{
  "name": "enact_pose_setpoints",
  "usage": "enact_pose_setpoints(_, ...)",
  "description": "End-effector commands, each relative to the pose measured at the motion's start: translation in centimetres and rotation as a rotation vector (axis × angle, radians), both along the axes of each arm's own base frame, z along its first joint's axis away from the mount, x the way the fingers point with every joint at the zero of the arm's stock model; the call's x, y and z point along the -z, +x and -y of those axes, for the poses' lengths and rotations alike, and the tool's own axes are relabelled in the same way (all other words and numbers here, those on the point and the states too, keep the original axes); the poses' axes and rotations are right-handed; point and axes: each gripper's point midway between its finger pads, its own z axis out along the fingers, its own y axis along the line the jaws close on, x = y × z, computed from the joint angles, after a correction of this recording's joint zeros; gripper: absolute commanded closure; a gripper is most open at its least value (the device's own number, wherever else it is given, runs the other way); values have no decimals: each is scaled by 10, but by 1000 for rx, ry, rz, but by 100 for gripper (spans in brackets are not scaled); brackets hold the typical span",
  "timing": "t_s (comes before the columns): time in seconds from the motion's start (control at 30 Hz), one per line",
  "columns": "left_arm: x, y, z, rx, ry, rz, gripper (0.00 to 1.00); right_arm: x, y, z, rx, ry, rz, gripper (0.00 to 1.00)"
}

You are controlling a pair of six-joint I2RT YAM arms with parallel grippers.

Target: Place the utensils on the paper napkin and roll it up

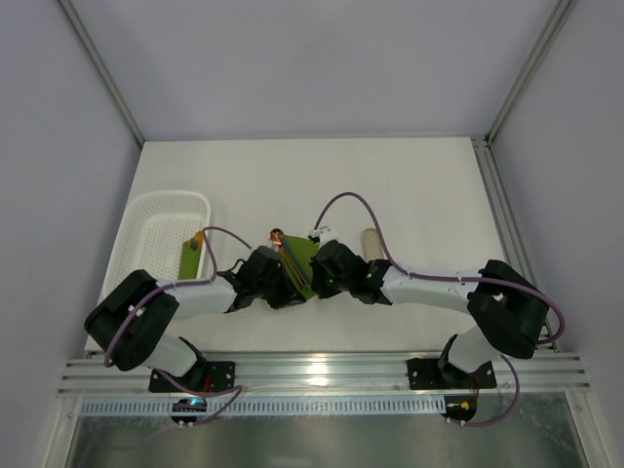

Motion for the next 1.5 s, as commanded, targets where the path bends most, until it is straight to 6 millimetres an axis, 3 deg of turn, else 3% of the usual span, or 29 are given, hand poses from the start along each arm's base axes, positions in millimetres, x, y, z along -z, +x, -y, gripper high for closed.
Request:
enact_pose_setpoints(0.0, -14, 11, 4, -11, -9, 48, 100, -14, 10, -11, -2, 51, 40, 96)
enact_pose_setpoints(0.2, -19, 9, 6, -5, -26, 53, 100, -1, 20, -12, 20, 27, 29, 96)
enact_pose_setpoints(0.53, -39, 21, 13, -15, -50, 93, 100, -7, 32, -13, 49, 21, 58, 96)
enact_pose_setpoints(0.93, -31, 34, 16, -33, -8, 95, 100, -5, 43, -12, 66, 45, 58, 96)
enact_pose_setpoints(1.3, -20, 29, 8, -38, 30, 78, 100, 26, 47, -10, 62, 14, 27, 96)
enact_pose_setpoints(1.47, -19, 30, 5, -40, 48, 83, 100, 31, 43, -5, 71, 10, 12, 96)
